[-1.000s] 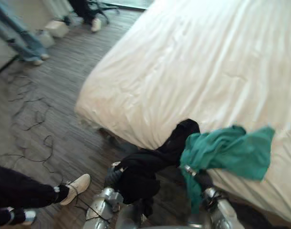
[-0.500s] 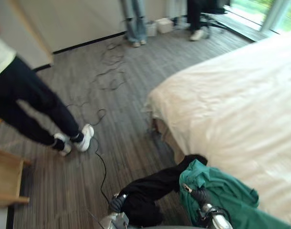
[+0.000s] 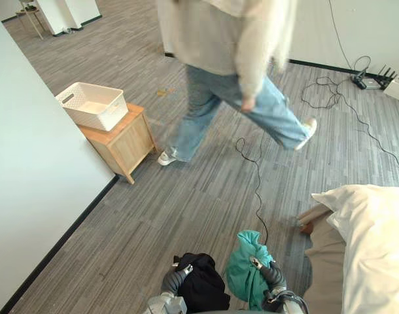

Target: Tidy the bed and pick cloth on bed and put in laundry

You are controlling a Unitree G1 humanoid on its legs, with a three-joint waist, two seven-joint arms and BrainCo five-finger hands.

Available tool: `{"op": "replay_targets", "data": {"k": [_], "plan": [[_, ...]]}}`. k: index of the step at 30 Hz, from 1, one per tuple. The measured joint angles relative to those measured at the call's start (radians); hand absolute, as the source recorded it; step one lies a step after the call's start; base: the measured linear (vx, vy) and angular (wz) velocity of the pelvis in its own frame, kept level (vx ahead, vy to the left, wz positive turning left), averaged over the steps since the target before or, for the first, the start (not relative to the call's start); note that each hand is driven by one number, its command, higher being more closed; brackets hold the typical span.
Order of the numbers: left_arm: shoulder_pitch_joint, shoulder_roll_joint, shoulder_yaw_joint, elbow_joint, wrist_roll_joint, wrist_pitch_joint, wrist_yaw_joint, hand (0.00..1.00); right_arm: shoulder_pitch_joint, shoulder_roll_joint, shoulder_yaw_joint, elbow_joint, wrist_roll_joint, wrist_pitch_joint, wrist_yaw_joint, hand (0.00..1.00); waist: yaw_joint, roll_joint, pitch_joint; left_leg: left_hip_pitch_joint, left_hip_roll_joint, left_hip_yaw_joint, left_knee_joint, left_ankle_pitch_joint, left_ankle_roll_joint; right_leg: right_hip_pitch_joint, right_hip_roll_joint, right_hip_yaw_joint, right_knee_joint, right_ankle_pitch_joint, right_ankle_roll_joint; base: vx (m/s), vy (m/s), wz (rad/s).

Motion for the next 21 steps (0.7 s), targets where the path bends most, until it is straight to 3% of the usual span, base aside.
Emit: {"op": "replay_targets", "data": {"k": [6,9,10,11,12,13,16,17,19,21], "plan": [[0.000,0.000,0.007,0.005,-0.003,0.009,0.000,1.00,0.024,-0.001,-0.007,0.001,-0.001,0.001,0.011,1.00,0.000,-0.003,-0.001,0.032,0.001,0.008,-0.021,0.000,0.000,0.022,0.001,0.003,-0.004,-0.001,-0.001,0.00,-0.003,-0.05],[-0.004,0.000,0.019,0.040,-0.014,0.036,-0.002,1.00,0.037,-0.002,-0.010,0.024,-0.008,0.006,0.048,1.00,-0.002,-0.013,-0.009,0.036,0.004,0.019,-0.016,-0.006,-0.008,0.025,0.002,0.002,-0.001,-0.007,-0.004,0.01,-0.027,-0.05],[-0.007,0.002,0.022,0.043,-0.018,0.050,-0.002,1.00,0.037,-0.003,-0.011,0.040,-0.011,0.013,0.065,1.00,-0.002,-0.022,-0.010,0.012,0.008,0.024,0.037,-0.039,-0.023,0.022,0.002,0.003,0.005,-0.009,-0.008,0.01,-0.052,-0.02],[-0.021,0.003,0.026,0.048,-0.037,0.054,-0.003,1.00,0.044,-0.010,-0.014,0.047,-0.013,0.025,0.085,1.00,-0.002,-0.026,-0.010,-0.046,0.018,0.028,0.163,-0.106,-0.063,0.020,0.004,0.001,0.017,-0.016,-0.017,0.01,-0.064,-0.04],[-0.030,0.003,0.034,0.056,-0.046,0.053,-0.004,1.00,0.050,-0.018,-0.016,0.047,-0.016,0.027,0.095,1.00,0.001,-0.023,-0.005,-0.072,0.027,0.035,0.231,-0.136,-0.089,0.023,0.009,0.002,0.020,-0.022,-0.026,0.00,-0.068,0.02],[-0.047,-0.003,0.058,0.088,-0.076,0.056,-0.004,1.00,0.053,-0.043,-0.022,0.048,-0.042,0.037,0.122,1.00,-0.003,-0.014,0.014,-0.139,0.062,0.067,0.418,-0.176,-0.128,0.047,0.014,-0.007,0.027,-0.034,-0.041,-0.02,-0.043,0.04],[-0.057,-0.011,0.083,0.091,-0.098,0.059,-0.019,1.00,0.064,-0.073,-0.049,0.048,-0.050,0.039,0.142,1.00,-0.001,-0.004,0.051,-0.205,0.111,0.111,0.625,-0.170,-0.137,0.086,0.022,-0.012,0.052,-0.061,-0.054,-0.06,-0.056,0.06],[-0.055,-0.016,0.090,0.091,-0.105,0.059,-0.037,1.00,0.063,-0.077,-0.066,0.047,-0.053,0.039,0.157,1.00,-0.001,0.007,0.059,-0.208,0.110,0.123,0.645,-0.168,-0.155,0.101,0.015,-0.009,0.058,-0.069,-0.057,0.01,-0.023,-0.04],[-0.052,-0.022,0.091,0.090,-0.116,0.060,-0.057,1.00,0.059,-0.093,-0.090,0.047,-0.069,0.040,0.170,1.00,-0.001,0.023,0.067,-0.188,0.113,0.151,0.608,-0.182,-0.134,0.108,0.013,0.004,0.059,-0.075,-0.057,0.04,0.010,-0.07],[-0.053,-0.022,0.091,0.085,-0.116,0.067,-0.070,1.00,0.052,-0.100,-0.106,0.046,-0.089,0.043,0.177,1.00,-0.001,0.044,0.093,-0.192,0.113,0.201,0.466,-0.179,-0.130,0.110,0.007,0.006,0.050,-0.078,-0.052,0.05,0.074,0.07]]}}
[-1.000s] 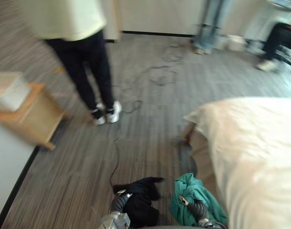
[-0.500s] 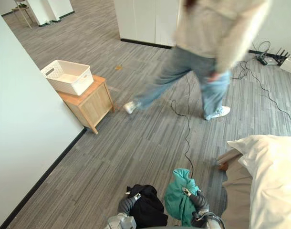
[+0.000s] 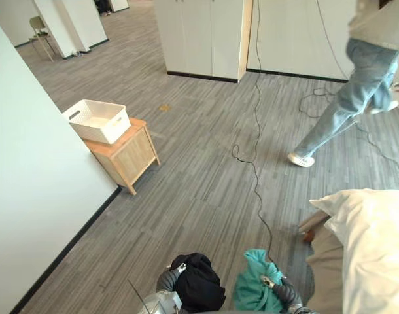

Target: Tidy the bed and pick cloth on bed and put in laundry

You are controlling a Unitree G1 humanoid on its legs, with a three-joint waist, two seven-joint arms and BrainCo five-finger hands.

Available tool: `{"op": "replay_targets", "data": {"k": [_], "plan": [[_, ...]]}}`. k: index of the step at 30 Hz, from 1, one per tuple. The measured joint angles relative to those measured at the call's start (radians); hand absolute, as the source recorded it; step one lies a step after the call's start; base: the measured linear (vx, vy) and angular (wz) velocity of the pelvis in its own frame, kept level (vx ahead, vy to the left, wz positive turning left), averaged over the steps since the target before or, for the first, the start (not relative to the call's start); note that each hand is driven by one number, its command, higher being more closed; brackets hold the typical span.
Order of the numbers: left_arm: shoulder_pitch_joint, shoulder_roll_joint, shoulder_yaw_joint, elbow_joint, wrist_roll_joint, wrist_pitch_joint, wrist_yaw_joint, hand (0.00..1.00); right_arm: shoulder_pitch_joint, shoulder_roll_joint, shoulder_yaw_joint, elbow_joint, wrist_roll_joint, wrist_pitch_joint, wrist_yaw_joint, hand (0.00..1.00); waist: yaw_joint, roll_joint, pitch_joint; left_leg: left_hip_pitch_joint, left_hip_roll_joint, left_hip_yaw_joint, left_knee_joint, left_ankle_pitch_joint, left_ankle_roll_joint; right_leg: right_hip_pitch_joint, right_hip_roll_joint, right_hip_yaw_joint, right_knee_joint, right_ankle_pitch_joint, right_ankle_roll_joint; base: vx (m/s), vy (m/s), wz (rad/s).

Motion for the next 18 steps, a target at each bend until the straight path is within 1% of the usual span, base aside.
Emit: {"op": "replay_targets", "data": {"k": [1,2,3,4,5,6,7,8,9,10,11,12,13,14,15,16,17,18], "plan": [[0.001,0.000,0.000,-0.007,0.000,0.000,0.000,1.00,0.000,0.001,-0.001,0.000,0.000,0.001,0.001,1.00,0.002,-0.001,0.005,-0.004,0.000,0.018,-0.033,0.004,-0.001,0.004,-0.007,-0.001,-0.002,-0.004,0.007,0.07,0.106,0.09],[0.005,0.001,0.000,-0.016,0.000,-0.002,-0.002,1.00,0.012,-0.001,-0.003,0.000,0.000,0.001,0.008,1.00,0.003,0.000,0.012,-0.005,0.003,0.052,-0.103,0.022,-0.023,0.029,-0.020,-0.005,-0.018,-0.014,0.015,0.10,0.141,-0.02],[0.015,0.001,-0.001,-0.028,-0.001,-0.003,-0.003,1.00,0.019,-0.007,-0.002,-0.002,0.000,0.000,0.021,1.00,0.003,0.004,0.013,-0.004,0.019,0.084,-0.156,0.047,-0.037,0.059,-0.023,-0.005,-0.038,-0.025,0.029,0.12,0.189,-0.07],[0.019,0.002,0.000,-0.034,-0.001,-0.004,-0.003,1.00,0.021,-0.010,0.000,-0.002,0.000,0.000,0.026,1.00,0.004,0.004,0.013,-0.003,0.030,0.104,-0.145,0.077,-0.012,0.072,-0.027,-0.004,-0.043,-0.035,0.035,0.17,0.248,-0.19],[0.023,0.005,0.004,-0.045,-0.002,-0.005,-0.001,1.00,0.021,-0.019,0.012,-0.004,0.000,-0.001,0.030,1.00,0.009,-0.010,0.008,-0.004,0.027,0.138,-0.100,0.049,0.066,0.086,-0.049,0.000,-0.044,-0.058,0.037,0.26,0.293,-0.27],[0.028,0.003,0.006,-0.061,-0.005,-0.003,0.000,1.00,0.022,-0.028,0.020,-0.015,0.000,-0.001,0.045,1.00,0.017,-0.024,0.001,-0.020,0.015,0.155,-0.052,-0.009,0.120,0.083,-0.073,0.001,-0.044,-0.076,0.046,0.31,0.299,-0.24],[0.030,0.003,0.007,-0.069,-0.006,0.000,0.002,1.00,0.022,-0.027,0.023,-0.017,0.000,-0.001,0.047,1.00,0.021,-0.031,-0.004,-0.020,0.005,0.162,-0.041,-0.030,0.139,0.084,-0.083,-0.001,-0.035,-0.082,0.055,0.39,0.254,-0.19],[0.028,0.000,0.015,-0.078,-0.008,0.007,0.005,1.00,0.019,-0.027,0.033,-0.018,0.000,0.002,0.047,1.00,0.030,-0.044,-0.017,-0.022,-0.017,0.176,-0.040,-0.060,0.182,0.041,-0.111,-0.006,0.069,-0.097,0.089,0.40,0.227,-0.10],[0.028,0.001,0.024,-0.086,-0.010,0.014,0.008,1.00,0.016,-0.026,0.041,-0.022,0.000,0.004,0.048,1.00,0.035,-0.051,-0.016,-0.020,-0.024,0.181,-0.040,-0.071,0.195,0.000,-0.124,-0.010,0.153,-0.103,0.102,0.47,0.282,-0.06],[0.027,0.003,0.037,-0.097,-0.015,0.025,0.009,1.00,0.014,-0.015,0.049,-0.041,0.000,0.011,0.048,1.00,0.041,-0.071,-0.014,-0.005,-0.042,0.186,-0.044,-0.086,0.204,-0.096,-0.157,-0.005,0.369,-0.102,0.157,0.35,0.241,0.14],[0.022,0.010,0.039,-0.097,-0.015,0.027,0.008,1.00,0.011,0.004,0.051,-0.050,0.000,0.013,0.047,1.00,0.041,-0.098,-0.014,0.027,-0.067,0.183,-0.055,-0.099,0.208,-0.188,-0.194,0.004,0.628,-0.053,0.278,0.37,0.213,0.18],[0.020,0.016,0.039,-0.097,-0.015,0.027,0.007,1.00,0.004,0.011,0.055,-0.050,0.000,0.016,0.046,1.00,0.044,-0.108,-0.014,0.051,-0.078,0.178,-0.066,-0.107,0.205,-0.230,-0.208,0.002,0.746,-0.029,0.285,0.36,0.164,0.13],[0.021,0.023,0.036,-0.096,-0.013,0.027,0.006,1.00,-0.009,0.017,0.065,-0.052,-0.002,0.018,0.045,1.00,0.051,-0.114,-0.017,0.102,-0.090,0.175,-0.094,-0.121,0.199,-0.291,-0.227,-0.017,0.909,-0.009,0.276,0.42,0.184,-0.05],[0.026,0.020,0.032,-0.096,-0.013,0.024,0.006,1.00,-0.011,0.018,0.073,-0.068,-0.002,0.018,0.043,1.00,0.054,-0.105,-0.016,0.158,-0.092,0.164,-0.135,-0.126,0.192,-0.328,-0.238,-0.081,0.981,-0.008,0.233,0.33,0.151,-0.03],[0.030,0.019,0.027,-0.096,-0.013,0.022,0.006,1.00,-0.010,0.019,0.077,-0.080,-0.002,0.018,0.042,1.00,0.052,-0.099,-0.015,0.185,-0.092,0.153,-0.157,-0.124,0.189,-0.342,-0.237,-0.114,0.990,-0.016,0.198,0.34,0.130,0.17],[0.033,0.022,0.013,-0.096,-0.013,0.021,0.008,1.00,-0.005,0.026,0.078,-0.105,-0.002,0.018,0.038,1.00,0.044,-0.089,-0.008,0.231,-0.093,0.123,-0.200,-0.118,0.179,-0.373,-0.228,-0.166,0.972,-0.041,0.155,0.34,0.085,0.53],[0.033,0.022,-0.001,-0.096,-0.012,0.021,0.011,1.00,0.007,0.032,0.078,-0.132,-0.002,0.018,0.030,1.00,0.027,-0.078,-0.001,0.266,-0.092,0.085,-0.232,-0.113,0.171,-0.416,-0.214,-0.201,0.905,-0.072,0.109,0.42,0.048,0.83],[0.031,0.022,-0.012,-0.096,-0.005,0.021,0.012,1.00,0.018,0.034,0.077,-0.148,0.000,0.018,0.022,1.00,0.015,-0.076,0.000,0.286,-0.090,0.054,-0.250,-0.110,0.166,-0.446,-0.208,-0.223,0.817,-0.095,0.092,0.37,-0.001,0.90]]}}
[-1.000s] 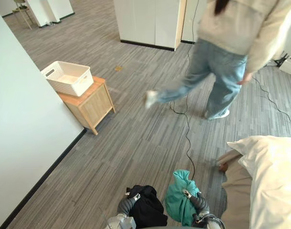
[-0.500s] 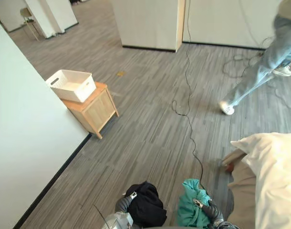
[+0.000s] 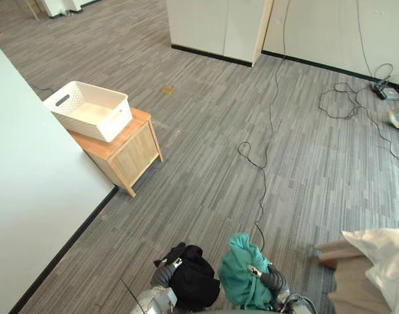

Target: Tidy the bed and pick cloth on bed and put in laundry

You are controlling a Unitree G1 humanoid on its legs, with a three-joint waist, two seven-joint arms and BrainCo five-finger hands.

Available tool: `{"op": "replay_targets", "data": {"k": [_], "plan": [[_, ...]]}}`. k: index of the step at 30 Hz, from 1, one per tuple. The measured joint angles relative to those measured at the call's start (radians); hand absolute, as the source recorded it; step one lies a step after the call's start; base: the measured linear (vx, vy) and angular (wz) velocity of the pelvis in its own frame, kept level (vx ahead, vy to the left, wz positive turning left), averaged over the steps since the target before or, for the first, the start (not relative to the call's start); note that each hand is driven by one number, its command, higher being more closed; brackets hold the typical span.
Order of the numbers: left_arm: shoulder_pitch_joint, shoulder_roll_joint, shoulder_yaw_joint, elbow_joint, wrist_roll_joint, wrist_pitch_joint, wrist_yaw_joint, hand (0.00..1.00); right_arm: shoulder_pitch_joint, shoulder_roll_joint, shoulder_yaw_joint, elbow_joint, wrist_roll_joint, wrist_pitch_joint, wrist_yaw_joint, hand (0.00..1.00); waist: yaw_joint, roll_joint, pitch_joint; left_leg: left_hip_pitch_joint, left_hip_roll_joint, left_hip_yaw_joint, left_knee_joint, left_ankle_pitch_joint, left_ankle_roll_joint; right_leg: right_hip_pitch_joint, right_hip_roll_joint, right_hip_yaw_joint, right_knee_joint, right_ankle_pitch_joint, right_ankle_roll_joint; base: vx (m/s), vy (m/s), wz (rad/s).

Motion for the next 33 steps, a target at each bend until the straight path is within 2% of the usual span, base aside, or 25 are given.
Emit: {"op": "replay_targets", "data": {"k": [3,4,5,7,8,9,10,11,12,13,14,16,17,19,20,22,23,24,26,27,28,29,30,32,33], "plan": [[-0.006,0.002,-0.033,0.008,0.034,0.001,-0.001,1.00,0.034,0.016,-0.016,-0.021,0.003,-0.019,-0.002,1.00,-0.025,0.013,0.012,0.067,0.027,-0.081,-0.008,-0.025,-0.046,-0.058,0.010,-0.018,-0.367,0.049,-0.020,0.42,-0.085,1.03],[-0.004,0.003,-0.034,0.011,0.050,0.002,-0.002,1.00,0.032,0.021,-0.018,-0.018,0.003,-0.022,-0.002,1.00,-0.024,0.016,0.014,0.101,0.047,-0.097,-0.007,-0.039,-0.070,-0.058,0.016,-0.017,-0.498,0.112,-0.020,0.48,-0.190,0.69],[0.011,0.017,-0.035,0.011,0.075,-0.001,-0.011,1.00,0.034,0.032,-0.018,-0.019,0.003,-0.022,-0.008,1.00,-0.017,0.014,0.014,0.157,0.077,-0.098,-0.009,-0.069,-0.121,-0.042,0.022,-0.017,-0.678,0.223,-0.004,0.58,-0.230,0.71],[0.037,0.036,-0.039,0.012,0.091,-0.006,-0.014,1.00,0.040,0.039,-0.010,-0.019,0.003,-0.023,-0.013,1.00,-0.013,0.010,0.011,0.225,0.108,-0.097,-0.006,-0.111,-0.175,-0.042,0.021,-0.002,-0.684,0.310,-0.020,0.55,-0.259,0.49],[0.066,0.051,-0.039,0.012,0.091,-0.008,-0.016,1.00,0.054,0.040,-0.004,-0.025,0.003,-0.025,-0.023,1.00,-0.030,0.007,-0.015,0.254,0.135,-0.101,0.005,-0.159,-0.208,-0.054,0.026,0.004,-0.611,0.322,-0.061,0.63,-0.342,0.40],[0.072,0.037,-0.039,0.038,0.091,-0.007,-0.017,1.00,0.055,0.023,-0.008,-0.026,0.003,-0.029,-0.027,1.00,-0.038,0.032,-0.043,0.254,0.171,-0.109,0.034,-0.182,-0.239,-0.106,0.054,0.009,-0.509,0.337,-0.092,0.64,-0.349,0.27],[0.068,0.024,-0.038,0.053,0.091,-0.006,-0.016,1.00,0.042,0.012,-0.009,-0.022,0.003,-0.029,-0.030,1.00,-0.034,0.053,-0.055,0.242,0.193,-0.101,0.071,-0.180,-0.247,-0.121,0.072,0.005,-0.477,0.302,-0.100,0.62,-0.373,-0.29],[0.042,0.004,-0.039,0.079,0.090,0.001,-0.016,1.00,0.009,-0.010,-0.022,-0.014,0.003,-0.023,-0.039,1.00,-0.030,0.077,-0.049,0.135,0.248,-0.106,0.297,-0.121,-0.250,-0.129,0.110,0.014,-0.459,0.258,-0.130,0.71,-0.440,-0.69],[0.029,-0.012,-0.038,0.080,0.090,0.002,-0.019,1.00,-0.017,-0.022,-0.030,0.008,0.004,-0.023,-0.045,1.00,-0.032,0.095,-0.037,0.050,0.285,-0.134,0.489,-0.003,-0.228,-0.104,0.147,0.032,-0.482,0.240,-0.146,0.70,-0.439,-0.75],[0.027,-0.017,-0.038,0.082,0.090,0.002,-0.022,1.00,-0.029,-0.027,-0.034,0.022,0.004,-0.023,-0.044,1.00,-0.031,0.105,-0.030,0.012,0.303,-0.160,0.576,0.070,-0.217,-0.081,0.172,0.039,-0.502,0.232,-0.155,0.58,-0.299,-0.80],[0.011,-0.040,-0.037,0.088,0.091,-0.004,-0.030,1.00,-0.058,-0.043,-0.046,0.056,0.004,-0.022,-0.042,1.00,-0.022,0.124,-0.015,-0.076,0.324,-0.227,0.782,0.115,-0.216,-0.010,0.238,0.057,-0.559,0.218,-0.181,0.59,-0.250,-0.96],[0.006,-0.052,-0.037,0.088,0.092,-0.020,-0.034,1.00,-0.091,-0.042,-0.047,0.106,0.003,-0.023,-0.036,1.00,-0.013,0.123,-0.001,-0.168,0.282,-0.292,0.976,0.091,-0.203,0.106,0.304,0.104,-0.640,0.202,-0.215,0.55,-0.211,-1.06],[0.015,-0.047,-0.035,0.071,0.099,-0.033,-0.033,1.00,-0.091,-0.037,-0.047,0.112,0.002,-0.025,-0.018,1.00,-0.006,0.111,0.007,-0.238,0.214,-0.319,0.994,0.068,-0.189,0.196,0.334,0.141,-0.698,0.192,-0.231,0.52,-0.150,-1.03],[0.020,-0.034,-0.035,0.042,0.114,-0.051,-0.035,1.00,-0.089,-0.037,-0.051,0.110,0.002,-0.044,0.003,1.00,0.007,0.109,0.015,-0.324,0.134,-0.314,0.904,0.051,-0.192,0.275,0.357,0.183,-0.749,0.182,-0.231,0.49,-0.134,-0.89],[0.025,-0.028,-0.032,0.025,0.123,-0.061,-0.035,1.00,-0.077,-0.037,-0.050,0.107,0.000,-0.048,0.004,1.00,0.017,0.107,0.017,-0.367,0.066,-0.295,0.720,0.040,-0.195,0.333,0.368,0.214,-0.794,0.170,-0.213,0.37,-0.095,-0.54],[0.035,-0.029,-0.027,0.006,0.129,-0.067,-0.032,1.00,-0.066,-0.035,-0.048,0.096,-0.008,-0.047,0.004,1.00,0.018,0.101,0.022,-0.393,0.017,-0.245,0.461,0.047,-0.201,0.402,0.382,0.243,-0.843,0.147,-0.203,0.54,-0.088,-0.51],[0.037,-0.035,-0.027,-0.001,0.129,-0.067,-0.032,1.00,-0.052,-0.034,-0.047,0.076,-0.031,-0.043,0.004,1.00,0.015,0.101,0.029,-0.394,-0.004,-0.181,0.296,0.075,-0.232,0.461,0.402,0.266,-0.859,0.111,-0.195,0.50,-0.059,-0.41],[0.037,-0.039,-0.026,-0.002,0.129,-0.066,-0.032,1.00,-0.046,-0.034,-0.047,0.066,-0.038,-0.041,0.004,1.00,0.015,0.101,0.030,-0.394,-0.005,-0.153,0.256,0.086,-0.239,0.483,0.414,0.274,-0.862,0.094,-0.194,0.62,-0.022,-0.34],[0.041,-0.037,-0.019,-0.016,0.128,-0.060,-0.032,1.00,-0.034,-0.033,-0.042,0.041,-0.043,-0.039,0.004,1.00,0.019,0.097,0.027,-0.410,-0.005,-0.060,0.200,0.120,-0.188,0.546,0.448,0.274,-0.842,-0.010,-0.200,0.56,0.032,-0.36],[0.050,-0.013,-0.022,-0.054,0.128,-0.046,-0.030,1.00,-0.034,-0.019,-0.038,0.048,-0.048,-0.032,0.003,1.00,0.045,0.056,0.002,-0.406,-0.030,-0.044,0.217,0.162,-0.043,0.556,0.430,0.282,-0.782,-0.070,-0.138,0.52,0.029,-0.46],[0.048,-0.008,-0.016,-0.069,0.128,-0.042,-0.025,1.00,-0.056,-0.017,-0.037,0.055,-0.060,-0.026,0.002,1.00,0.046,0.041,-0.003,-0.389,-0.035,-0.041,0.205,0.163,0.041,0.500,0.415,0.263,-0.636,-0.083,-0.108,0.71,-0.003,-0.38],[0.042,-0.002,-0.004,-0.072,0.127,-0.040,-0.013,1.00,-0.092,-0.018,-0.032,0.079,-0.070,-0.017,0.002,1.00,0.037,0.031,0.000,-0.364,-0.050,-0.047,0.190,0.140,0.095,0.389,0.379,0.200,-0.382,-0.067,-0.008,0.73,-0.028,0.05],[-0.016,-0.004,-0.004,-0.012,0.115,-0.036,0.009,1.00,-0.127,-0.027,-0.031,0.106,-0.076,-0.016,0.002,1.00,0.025,0.025,0.006,-0.306,-0.066,-0.079,0.148,0.112,0.091,0.228,0.299,0.150,-0.050,0.010,0.015,0.70,-0.019,0.24],[-0.054,-0.012,-0.004,0.038,0.107,-0.033,0.042,1.00,-0.131,-0.025,-0.029,0.111,-0.079,-0.015,0.004,1.00,0.011,0.016,0.018,-0.201,-0.071,-0.130,0.126,0.079,0.060,0.148,0.226,0.138,0.097,-0.021,-0.037,0.84,-0.046,0.65],[-0.058,-0.019,-0.008,0.048,0.082,-0.029,0.066,1.00,-0.109,-0.017,-0.029,0.107,-0.079,-0.018,0.008,1.00,-0.001,0.018,0.021,-0.114,-0.048,-0.204,0.108,0.048,0.024,0.121,0.197,0.139,0.053,-0.032,-0.045,0.86,-0.112,0.97]]}}
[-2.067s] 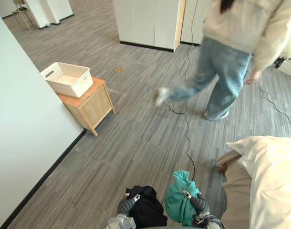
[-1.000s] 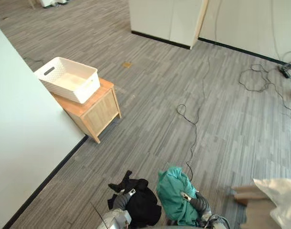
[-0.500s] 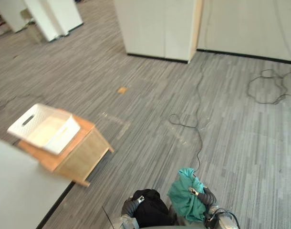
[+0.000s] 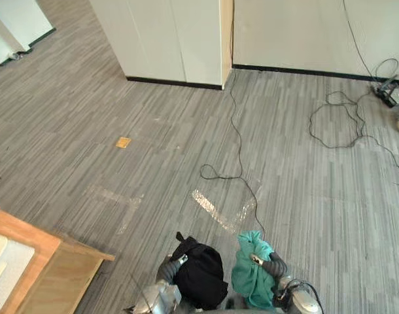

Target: Tidy the bed and pick cloth on bed and put in laundry

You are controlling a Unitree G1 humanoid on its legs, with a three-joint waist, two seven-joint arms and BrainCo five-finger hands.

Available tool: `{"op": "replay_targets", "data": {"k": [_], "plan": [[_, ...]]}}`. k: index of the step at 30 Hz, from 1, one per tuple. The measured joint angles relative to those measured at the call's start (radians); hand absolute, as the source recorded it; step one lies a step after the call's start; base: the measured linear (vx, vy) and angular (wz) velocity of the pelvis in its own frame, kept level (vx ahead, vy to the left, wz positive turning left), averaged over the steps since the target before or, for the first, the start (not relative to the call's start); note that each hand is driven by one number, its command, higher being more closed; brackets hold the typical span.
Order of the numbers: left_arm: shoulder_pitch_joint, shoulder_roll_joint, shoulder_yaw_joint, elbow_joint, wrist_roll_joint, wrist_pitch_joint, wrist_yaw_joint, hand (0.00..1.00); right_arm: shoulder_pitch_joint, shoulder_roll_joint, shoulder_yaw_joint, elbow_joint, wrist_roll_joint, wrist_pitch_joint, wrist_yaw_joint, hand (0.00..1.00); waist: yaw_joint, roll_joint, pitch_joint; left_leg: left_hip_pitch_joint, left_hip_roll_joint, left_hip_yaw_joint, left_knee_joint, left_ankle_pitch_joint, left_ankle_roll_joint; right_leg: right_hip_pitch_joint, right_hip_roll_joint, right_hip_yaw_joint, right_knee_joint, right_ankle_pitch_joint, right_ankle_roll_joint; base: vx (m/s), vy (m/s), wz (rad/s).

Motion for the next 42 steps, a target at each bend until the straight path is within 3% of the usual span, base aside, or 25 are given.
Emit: {"op": "replay_targets", "data": {"k": [2,3,4,5,6,8,9,10,12,13,15,17,18,21,23,25,26,27,29,31,34,36,39,41,42], "plan": [[0.001,-0.022,-0.003,0.002,-0.044,0.004,0.019,1.00,0.022,0.008,0.000,-0.014,0.000,-0.002,0.016,1.00,-0.013,0.033,0.005,0.068,0.064,-0.109,-0.020,-0.037,-0.042,-0.066,-0.008,0.030,-0.146,-0.006,-0.003,0.71,-0.227,1.48],[-0.002,-0.028,-0.001,0.015,-0.060,0.001,0.026,1.00,0.043,0.014,0.003,-0.044,0.001,-0.002,0.032,1.00,-0.020,0.040,-0.006,0.072,0.112,-0.198,-0.020,-0.063,-0.086,-0.128,-0.010,0.095,-0.348,0.026,0.035,0.68,-0.314,1.82],[-0.007,-0.026,0.000,0.031,-0.063,-0.008,0.023,1.00,0.056,0.019,0.000,-0.063,0.001,-0.005,0.038,1.00,-0.022,0.031,-0.008,0.067,0.115,-0.228,-0.006,-0.083,-0.118,-0.140,-0.021,0.143,-0.443,0.056,0.071,0.69,-0.369,2.03],[-0.013,-0.006,0.006,0.059,-0.063,-0.022,0.011,1.00,0.095,0.040,0.001,-0.104,0.001,-0.014,0.043,1.00,-0.017,-0.013,-0.011,0.055,0.116,-0.287,0.053,-0.139,-0.175,-0.128,-0.073,0.217,-0.631,0.198,0.111,0.64,-0.472,1.72],[-0.036,-0.030,0.027,0.092,-0.065,-0.020,0.021,1.00,0.097,0.036,-0.002,-0.108,0.000,-0.014,0.050,1.00,0.002,0.012,-0.003,0.048,0.163,-0.313,0.137,-0.173,-0.196,-0.099,-0.075,0.131,-0.558,0.221,0.049,0.60,-0.463,1.54],[-0.028,-0.055,0.038,0.088,-0.108,-0.019,0.041,1.00,0.088,0.013,0.001,-0.133,-0.015,-0.001,0.061,1.00,0.006,0.024,-0.014,0.017,0.198,-0.278,0.218,-0.119,-0.194,-0.054,-0.078,0.050,-0.535,0.146,0.018,0.50,-0.432,1.31],[-0.019,-0.080,0.051,0.089,-0.146,-0.019,0.036,1.00,0.075,-0.007,0.000,-0.149,-0.028,-0.002,0.068,1.00,0.002,0.042,-0.012,-0.042,0.225,-0.242,0.352,-0.078,-0.257,0.008,-0.084,-0.027,-0.544,0.102,-0.003,0.48,-0.393,1.46],[-0.015,-0.085,0.053,0.090,-0.155,-0.019,0.033,1.00,0.068,-0.015,0.001,-0.146,-0.029,0.000,0.070,1.00,0.002,0.046,-0.010,-0.072,0.243,-0.211,0.422,-0.075,-0.264,0.037,-0.084,-0.057,-0.553,0.094,-0.007,0.44,-0.363,1.61],[-0.009,-0.087,0.060,0.075,-0.170,-0.021,0.030,1.00,0.051,-0.042,-0.007,-0.136,-0.031,0.005,0.079,1.00,0.017,0.040,-0.011,-0.162,0.317,0.044,0.617,-0.089,-0.238,0.194,-0.089,-0.222,-0.672,0.091,-0.015,0.39,-0.311,1.61],[-0.009,-0.087,0.061,0.072,-0.170,-0.021,0.030,1.00,0.051,-0.042,-0.015,-0.137,-0.030,0.005,0.080,1.00,0.018,0.034,-0.011,-0.163,0.317,0.093,0.609,-0.096,-0.226,0.226,-0.092,-0.253,-0.699,0.092,-0.015,0.41,-0.321,1.73],[0.003,-0.089,0.064,0.054,-0.168,-0.008,0.028,1.00,0.049,-0.045,-0.040,-0.138,-0.028,0.005,0.077,1.00,0.017,0.026,-0.015,-0.142,0.279,0.232,0.475,-0.111,-0.211,0.316,-0.090,-0.368,-0.767,0.096,-0.008,0.30,-0.227,1.61],[0.022,-0.095,0.068,0.019,-0.168,0.010,0.024,1.00,0.025,-0.046,-0.055,-0.140,-0.028,0.017,0.072,1.00,0.022,0.027,-0.015,-0.133,0.186,0.329,0.221,-0.104,-0.190,0.353,-0.086,-0.483,-0.785,0.096,-0.007,0.25,-0.093,1.63],[0.026,-0.098,0.068,0.010,-0.167,0.014,0.020,1.00,0.020,-0.045,-0.056,-0.144,-0.028,0.023,0.067,1.00,0.025,0.027,-0.015,-0.133,0.156,0.369,0.140,-0.086,-0.161,0.357,-0.085,-0.511,-0.784,0.096,-0.007,0.27,-0.054,1.49],[0.039,-0.107,0.075,-0.014,-0.166,0.015,0.006,1.00,0.005,-0.044,-0.052,-0.145,-0.025,0.047,0.035,1.00,0.059,0.033,-0.022,-0.114,0.100,0.525,-0.120,0.056,0.000,0.391,-0.063,-0.570,-0.774,0.076,0.026,0.17,0.039,1.06],[0.038,-0.125,0.110,0.006,-0.152,0.008,-0.009,1.00,-0.014,-0.040,-0.050,-0.140,-0.009,0.046,0.033,1.00,0.072,0.014,-0.053,-0.102,0.081,0.509,-0.132,0.077,0.046,0.383,-0.097,-0.565,-0.688,0.086,0.071,0.28,0.109,0.52],[0.038,-0.122,0.130,0.010,-0.126,0.005,-0.009,1.00,-0.027,-0.020,-0.049,-0.139,0.023,0.039,0.033,1.00,0.069,0.011,-0.068,-0.083,0.071,0.472,-0.133,0.057,0.040,0.307,-0.167,-0.528,-0.454,0.127,0.058,0.38,0.153,0.52],[0.037,-0.108,0.128,0.010,-0.108,-0.002,-0.010,1.00,-0.026,-0.004,-0.049,-0.137,0.042,0.036,0.033,1.00,0.063,-0.010,-0.072,-0.075,0.052,0.429,-0.137,0.046,0.039,0.238,-0.231,-0.500,-0.273,0.168,-0.015,0.49,0.162,0.92],[0.036,-0.085,0.122,0.011,-0.089,-0.004,-0.009,1.00,-0.017,0.010,-0.050,-0.125,0.046,0.035,0.032,1.00,0.050,-0.035,-0.073,-0.057,0.030,0.377,-0.141,0.036,0.039,0.158,-0.274,-0.430,-0.081,0.185,-0.046,0.42,0.104,1.08],[0.035,-0.054,0.101,0.031,-0.048,-0.010,-0.007,1.00,0.026,0.017,-0.050,-0.119,0.051,0.035,0.015,1.00,0.023,-0.034,-0.070,-0.006,0.026,0.278,-0.155,0.034,0.032,0.066,-0.230,-0.279,0.026,0.165,-0.013,0.41,0.053,1.62],[0.038,-0.034,0.091,0.041,-0.030,-0.014,-0.004,1.00,0.083,0.029,-0.047,-0.124,0.064,0.032,-0.010,1.00,0.012,-0.020,-0.063,0.053,0.026,0.193,-0.168,0.025,0.016,-0.009,-0.188,-0.176,-0.010,0.117,0.017,0.41,0.015,1.57],[0.038,-0.011,0.071,0.041,-0.026,-0.024,-0.001,1.00,0.135,0.052,-0.038,-0.124,0.089,0.008,-0.018,1.00,-0.008,-0.005,-0.056,0.110,0.047,0.073,-0.177,0.003,-0.021,-0.124,-0.116,-0.041,-0.348,0.077,0.030,0.43,-0.064,1.16],[0.041,0.017,0.038,0.041,0.006,-0.019,-0.002,1.00,0.144,0.065,-0.039,-0.123,0.123,-0.011,-0.033,1.00,-0.014,-0.006,-0.046,0.156,0.061,0.021,-0.177,-0.029,-0.053,-0.175,-0.101,0.026,-0.731,0.222,0.066,0.41,-0.139,0.73],[0.059,0.046,0.025,0.041,0.013,-0.019,-0.002,1.00,0.150,0.071,-0.039,-0.125,0.131,-0.024,-0.047,1.00,-0.011,-0.040,-0.032,0.236,0.056,-0.013,-0.116,-0.154,-0.105,-0.222,-0.123,0.071,-0.877,0.317,0.139,0.41,-0.201,0.40],[0.082,0.056,0.015,0.041,0.032,-0.021,0.001,1.00,0.149,0.068,-0.046,-0.131,0.136,-0.024,-0.056,1.00,-0.015,-0.036,-0.043,0.266,0.071,-0.021,-0.057,-0.239,-0.103,-0.257,-0.124,0.092,-0.817,0.347,0.103,0.59,-0.259,0.23],[0.114,0.035,0.015,0.049,0.037,-0.017,0.013,1.00,0.150,0.040,-0.048,-0.128,0.140,-0.022,-0.061,1.00,-0.023,0.022,-0.075,0.276,0.123,-0.024,-0.040,-0.260,-0.131,-0.271,-0.075,0.066,-0.732,0.343,0.060,0.70,-0.275,0.37]]}}
